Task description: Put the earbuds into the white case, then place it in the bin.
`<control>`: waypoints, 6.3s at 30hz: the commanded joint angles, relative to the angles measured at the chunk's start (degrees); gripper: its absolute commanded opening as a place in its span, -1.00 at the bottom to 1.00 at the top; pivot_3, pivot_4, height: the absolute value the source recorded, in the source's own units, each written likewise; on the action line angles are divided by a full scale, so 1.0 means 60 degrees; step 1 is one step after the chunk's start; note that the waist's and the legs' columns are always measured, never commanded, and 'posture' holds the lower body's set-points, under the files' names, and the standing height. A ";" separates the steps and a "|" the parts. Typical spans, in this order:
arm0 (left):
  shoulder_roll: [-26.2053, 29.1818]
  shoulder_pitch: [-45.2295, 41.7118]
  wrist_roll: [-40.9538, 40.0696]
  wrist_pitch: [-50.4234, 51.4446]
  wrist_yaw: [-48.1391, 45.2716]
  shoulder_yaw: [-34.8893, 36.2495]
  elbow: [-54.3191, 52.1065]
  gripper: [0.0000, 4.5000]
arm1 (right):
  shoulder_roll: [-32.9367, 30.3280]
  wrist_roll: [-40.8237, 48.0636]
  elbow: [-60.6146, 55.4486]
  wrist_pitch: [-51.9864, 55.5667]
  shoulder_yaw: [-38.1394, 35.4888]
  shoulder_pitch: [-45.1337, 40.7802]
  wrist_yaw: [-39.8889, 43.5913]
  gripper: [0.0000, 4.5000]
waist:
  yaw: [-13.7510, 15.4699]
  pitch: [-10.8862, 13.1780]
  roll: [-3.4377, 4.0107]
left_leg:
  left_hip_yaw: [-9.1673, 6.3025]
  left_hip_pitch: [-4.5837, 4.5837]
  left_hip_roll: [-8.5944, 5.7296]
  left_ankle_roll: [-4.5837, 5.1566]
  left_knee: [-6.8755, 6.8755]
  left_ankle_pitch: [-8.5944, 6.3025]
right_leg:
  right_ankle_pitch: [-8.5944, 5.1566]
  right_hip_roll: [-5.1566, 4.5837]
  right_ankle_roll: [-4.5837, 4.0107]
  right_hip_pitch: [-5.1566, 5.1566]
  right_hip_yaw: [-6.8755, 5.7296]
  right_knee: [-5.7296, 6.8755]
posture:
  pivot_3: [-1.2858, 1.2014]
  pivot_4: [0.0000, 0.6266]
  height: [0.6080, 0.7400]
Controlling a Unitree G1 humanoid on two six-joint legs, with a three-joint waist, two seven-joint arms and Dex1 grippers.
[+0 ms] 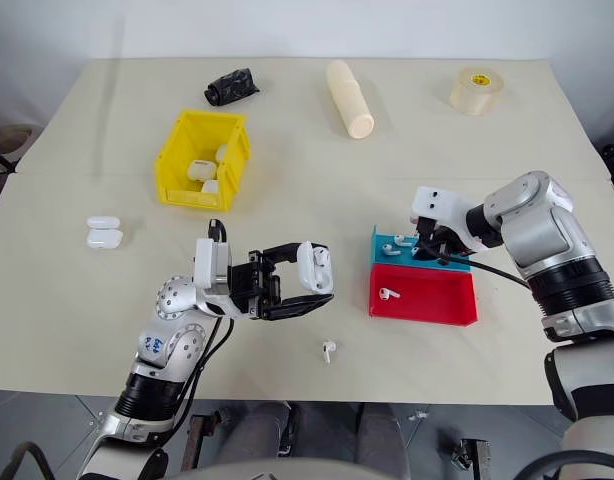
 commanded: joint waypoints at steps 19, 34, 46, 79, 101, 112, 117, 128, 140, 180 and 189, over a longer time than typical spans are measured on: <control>0.0046 -0.0782 -0.0190 -0.0012 -0.0252 0.0114 0.0290 0.25 | 0.0350 0.5154 -0.2894 -0.0327 -0.4867 0.2059 0.0509 -0.72 | 0.0039 0.0001 -0.0001 | -0.0008 -0.0002 0.0000 0.0002 -0.0019 -0.0001 | 0.0000 -0.0001 0.0001 0.0006 -0.0013 -0.0025 | 0.03 -0.52 1.00; -0.0290 -0.1313 -0.0398 0.0502 -0.0067 0.0332 0.0885 0.25 | 0.4137 1.1185 -0.7996 0.2604 -0.6420 0.5243 -0.5258 -0.72 | 0.0022 0.0001 -0.0001 | -0.0019 0.0001 -0.0004 0.0001 -0.0001 0.0003 | 0.0002 -0.0005 0.0000 0.0006 -0.0008 0.0013 | 0.03 -0.52 1.00; -0.0524 -0.1471 -0.0433 0.0740 0.0083 0.0474 0.1015 0.25 | 0.4326 1.0884 -0.8417 0.1653 -0.5449 0.6471 -0.5548 -0.72 | 0.0005 0.0001 -0.0002 | -0.0013 0.0006 -0.0005 0.0004 -0.0007 0.0005 | 0.0002 0.0002 0.0000 0.0000 -0.0001 0.0039 | 0.03 -0.52 1.00; -0.0807 -0.1697 -0.0524 0.0842 0.0115 0.0565 0.0949 0.25 | 0.4179 0.9849 -0.7617 0.0263 -0.4261 0.7124 -0.5414 -0.38 | 0.0009 0.0001 -0.0002 | -0.0013 0.0014 -0.0003 0.0005 -0.0009 0.0006 | 0.0001 0.0007 -0.0001 0.0001 0.0005 0.0035 | 0.03 -0.52 1.00; 0.3210 -0.1823 0.3095 0.1617 -0.0077 -0.0915 0.0267 0.25 | 0.1222 0.8366 -0.7665 0.0681 -0.4102 0.5449 -0.4589 -0.48 | 0.0006 0.0002 -0.0003 | -0.0005 0.0016 0.0005 0.0006 -0.0028 0.0006 | 0.0000 0.0013 -0.0002 0.0003 0.0009 0.0004 | 0.03 -0.52 1.00; 0.2728 -0.2030 0.3152 0.2562 0.0414 -0.1230 -0.0376 0.25 | 0.2403 0.7448 -0.7653 0.1686 -0.1798 0.3846 -0.5294 -0.97 | 0.0018 0.0004 -0.0007 | -0.0024 0.0004 -0.0002 0.0007 -0.0038 0.0004 | 0.0000 0.0001 -0.0003 -0.0001 -0.0004 0.0011 | 0.03 -0.52 1.00; 0.2809 -0.1879 0.3201 0.2584 0.0477 -0.1243 -0.0634 0.25 | 0.2378 0.6882 -0.7433 0.1619 -0.1558 0.3975 -0.5266 -0.97 | 0.0009 0.0004 -0.0007 | -0.0021 0.0004 -0.0007 0.0007 -0.0032 0.0005 | 0.0000 0.0000 -0.0003 -0.0002 -0.0003 0.0022 | 0.03 -0.52 1.00; 0.2764 -0.1034 0.2239 0.2448 0.0654 -0.0228 -0.1276 0.25 | 0.1707 0.6205 -0.6144 -0.1319 -0.3431 0.5854 -0.3606 -0.97 | 0.0006 0.0005 -0.0008 | -0.0013 0.0005 -0.0006 0.0010 -0.0033 0.0003 | 0.0000 0.0001 -0.0002 -0.0002 0.0000 0.0004 | 0.03 -0.52 1.00; 0.1687 0.1883 -0.0622 0.1725 0.2643 0.4279 -0.1662 0.25 | 0.2390 0.6656 -0.6587 -0.3447 -0.5317 0.7013 -0.3218 0.17 | 0.0014 0.0004 -0.0007 | -0.0012 0.0023 0.0009 0.0005 -0.0029 0.0005 | 0.0000 0.0005 -0.0003 0.0010 0.0004 0.0006 | 0.03 -0.52 1.00; 0.4146 -0.1519 0.0140 0.2931 0.1806 0.3819 0.2440 0.99 | 0.2076 0.5907 -0.5823 -0.4227 -0.5189 0.7172 -0.3307 1.00 | -0.0282 0.0009 -0.0031 | 0.0004 0.0029 0.0006 0.0001 -0.0042 0.0004 | 0.0000 0.0001 -0.0004 -0.0013 0.0006 0.0072 | 0.03 -0.52 1.00; 0.5204 0.3047 -0.0105 0.1053 -0.0639 0.4759 -0.0314 0.99 | 0.1258 0.6193 -0.4697 -0.4155 -0.5394 0.6855 -0.1771 1.00 | -0.0131 0.0011 -0.0022 | -0.0008 0.0047 0.0007 0.0003 -0.0043 0.0003 | -0.0009 -0.0021 -0.0021 0.0017 -0.0005 0.0024 | 0.03 -0.52 1.00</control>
